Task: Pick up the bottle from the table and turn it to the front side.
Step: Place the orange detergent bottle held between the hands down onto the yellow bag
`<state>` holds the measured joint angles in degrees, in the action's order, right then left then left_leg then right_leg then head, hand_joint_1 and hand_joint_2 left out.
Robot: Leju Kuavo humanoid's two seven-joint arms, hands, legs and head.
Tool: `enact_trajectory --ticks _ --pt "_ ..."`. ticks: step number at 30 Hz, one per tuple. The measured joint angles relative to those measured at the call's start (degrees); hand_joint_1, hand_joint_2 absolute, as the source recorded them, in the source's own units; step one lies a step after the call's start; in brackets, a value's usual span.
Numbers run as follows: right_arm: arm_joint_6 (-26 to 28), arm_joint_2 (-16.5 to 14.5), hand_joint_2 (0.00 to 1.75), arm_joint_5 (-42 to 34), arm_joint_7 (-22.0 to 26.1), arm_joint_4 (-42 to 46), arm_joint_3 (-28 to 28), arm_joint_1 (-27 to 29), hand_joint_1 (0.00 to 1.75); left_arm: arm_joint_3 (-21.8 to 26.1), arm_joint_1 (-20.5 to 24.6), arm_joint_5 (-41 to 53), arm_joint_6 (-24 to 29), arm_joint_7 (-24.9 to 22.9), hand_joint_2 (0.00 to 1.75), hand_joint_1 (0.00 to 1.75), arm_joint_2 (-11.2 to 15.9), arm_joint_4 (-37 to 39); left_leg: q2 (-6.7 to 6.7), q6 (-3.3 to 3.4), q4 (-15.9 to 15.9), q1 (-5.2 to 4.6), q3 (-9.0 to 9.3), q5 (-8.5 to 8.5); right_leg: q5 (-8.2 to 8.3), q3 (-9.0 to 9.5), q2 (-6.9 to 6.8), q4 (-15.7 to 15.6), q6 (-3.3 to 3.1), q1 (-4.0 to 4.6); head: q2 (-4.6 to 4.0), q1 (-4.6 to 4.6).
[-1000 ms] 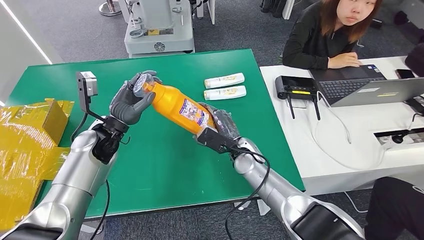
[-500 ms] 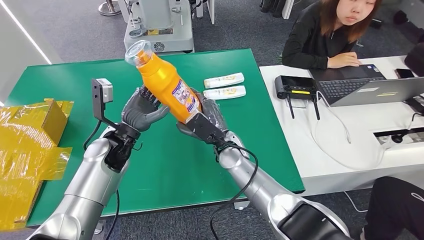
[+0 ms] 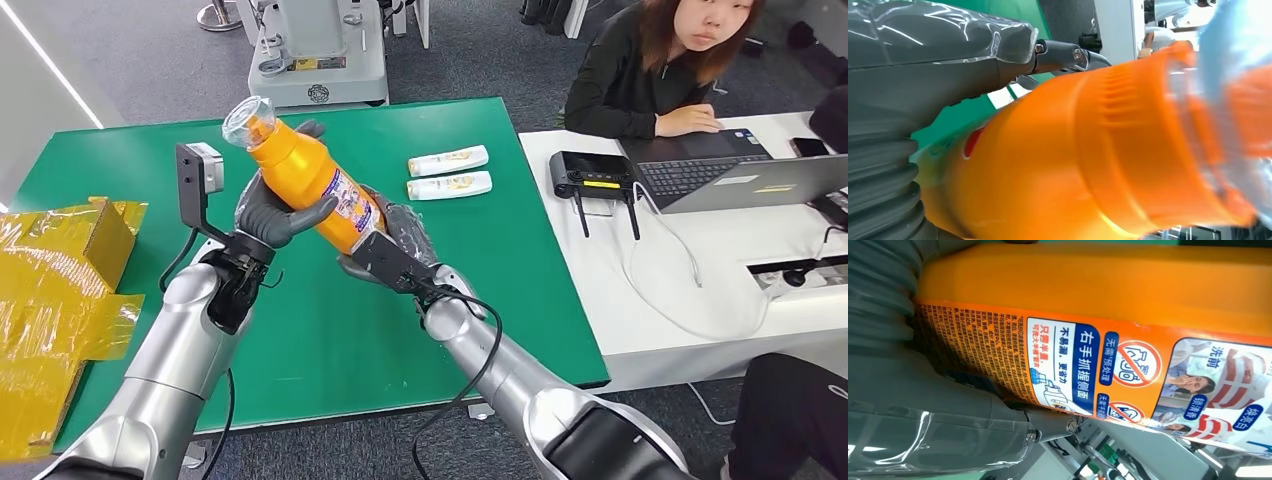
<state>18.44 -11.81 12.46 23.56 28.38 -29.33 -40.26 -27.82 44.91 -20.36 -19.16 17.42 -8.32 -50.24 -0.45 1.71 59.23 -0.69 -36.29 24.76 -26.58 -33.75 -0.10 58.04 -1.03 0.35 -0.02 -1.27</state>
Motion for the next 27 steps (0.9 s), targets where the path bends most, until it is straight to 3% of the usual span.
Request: enact_trajectory --ticks 2,6,15,21,27 --pt "-0.1 0.0 1.75 0.5 -0.2 -0.6 0.0 0.0 1.75 0.4 0.8 0.1 -0.6 0.1 1.75 0.00 0.5 0.8 0.01 0.00 0.0 0.00 0.00 0.00 0.00 0.00 0.01 0.0 0.00 0.00 0.00 0.01" --pt "0.1 0.0 1.75 0.5 0.0 -1.7 0.0 0.0 1.75 1.1 1.7 -0.5 -3.7 0.2 1.75 1.75 1.3 2.6 0.01 0.00 0.0 0.00 0.00 0.00 0.00 -0.01 0.01 0.0 0.00 0.00 0.00 0.00" --pt "0.9 0.7 1.75 0.7 0.6 -2.4 0.4 0.2 1.75 1.1 2.2 -3.7 -9.8 -0.8 1.75 1.75 0.9 5.8 0.02 0.00 0.0 -0.01 0.00 0.00 0.00 -0.01 0.01 0.0 0.00 -0.01 0.00 0.00" --pt "1.1 0.7 1.75 1.6 1.2 -1.8 0.4 0.8 1.75 1.2 1.7 -12.3 -15.2 -5.6 1.75 1.75 0.3 6.4 0.06 0.00 0.0 0.00 0.00 0.00 0.00 -0.03 0.03 0.0 0.00 -0.01 0.00 0.00" --pt "2.1 0.7 1.75 2.5 1.2 -0.6 0.5 1.7 1.75 1.2 0.9 -17.6 -16.7 -9.0 1.75 1.75 0.3 5.5 0.08 0.00 0.0 0.01 0.01 0.00 0.00 -0.06 0.07 0.0 0.00 0.00 0.00 0.01"
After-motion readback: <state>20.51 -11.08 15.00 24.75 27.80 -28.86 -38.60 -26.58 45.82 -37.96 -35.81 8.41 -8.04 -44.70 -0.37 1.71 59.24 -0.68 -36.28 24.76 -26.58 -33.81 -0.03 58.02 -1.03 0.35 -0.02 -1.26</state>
